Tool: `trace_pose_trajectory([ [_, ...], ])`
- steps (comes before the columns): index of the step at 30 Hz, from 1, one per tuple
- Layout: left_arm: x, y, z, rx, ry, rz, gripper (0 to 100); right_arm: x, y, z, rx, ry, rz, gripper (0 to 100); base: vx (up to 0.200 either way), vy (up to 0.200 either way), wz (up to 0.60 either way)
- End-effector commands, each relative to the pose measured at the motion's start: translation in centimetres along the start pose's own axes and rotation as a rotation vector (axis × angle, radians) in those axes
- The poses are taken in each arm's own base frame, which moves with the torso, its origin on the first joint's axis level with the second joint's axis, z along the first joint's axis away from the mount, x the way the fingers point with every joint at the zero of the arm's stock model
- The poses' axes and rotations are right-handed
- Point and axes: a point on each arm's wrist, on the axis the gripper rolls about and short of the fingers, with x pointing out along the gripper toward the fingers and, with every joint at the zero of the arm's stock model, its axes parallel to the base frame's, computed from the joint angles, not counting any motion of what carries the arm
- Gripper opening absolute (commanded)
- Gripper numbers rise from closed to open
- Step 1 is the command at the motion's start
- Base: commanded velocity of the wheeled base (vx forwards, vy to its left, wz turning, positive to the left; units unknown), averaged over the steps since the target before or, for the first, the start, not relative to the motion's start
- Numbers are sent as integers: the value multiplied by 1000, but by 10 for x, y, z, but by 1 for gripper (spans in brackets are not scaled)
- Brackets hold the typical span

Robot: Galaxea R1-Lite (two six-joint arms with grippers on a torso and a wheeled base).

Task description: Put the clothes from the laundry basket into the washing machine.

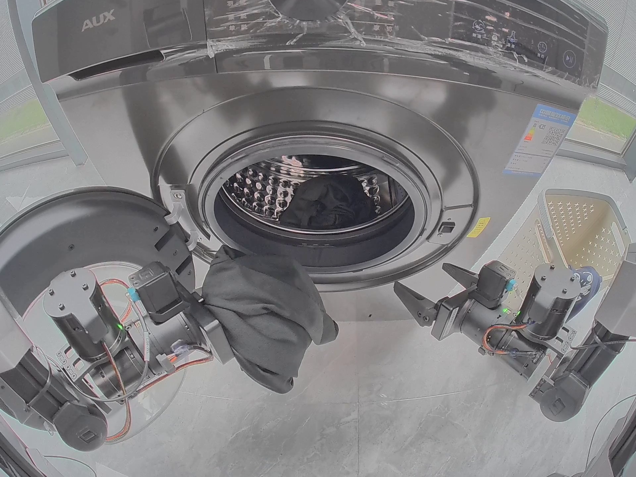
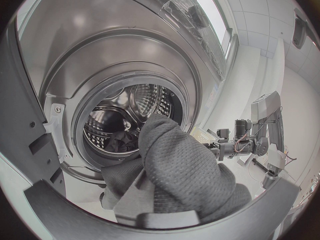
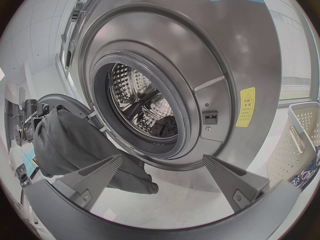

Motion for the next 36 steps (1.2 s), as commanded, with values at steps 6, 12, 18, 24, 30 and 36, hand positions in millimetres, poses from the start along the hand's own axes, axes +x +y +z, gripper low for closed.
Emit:
trace_pose_trajectory([
  [6,2,-4,-2,-6,6,-20,0,0,4,-2,1,8,14,100,133,0,0],
  [12,4,-5,-5,-8,19,-26,0,-5,7,-7,0,37,24,100,0,0,0],
  [18,7,-6,-7,-12,22,-30,0,-8,10,-9,-3,49,35,100,0,0,0],
  [24,18,-16,-12,-27,30,-52,0,-17,24,-11,-4,67,87,100,0,0,0],
  [30,77,-22,-26,-20,-26,38,0,-17,24,-11,-4,68,92,100,0,0,0],
  [36,101,-18,-37,-33,-36,49,0,-21,28,-4,-2,42,106,100,0,0,0],
])
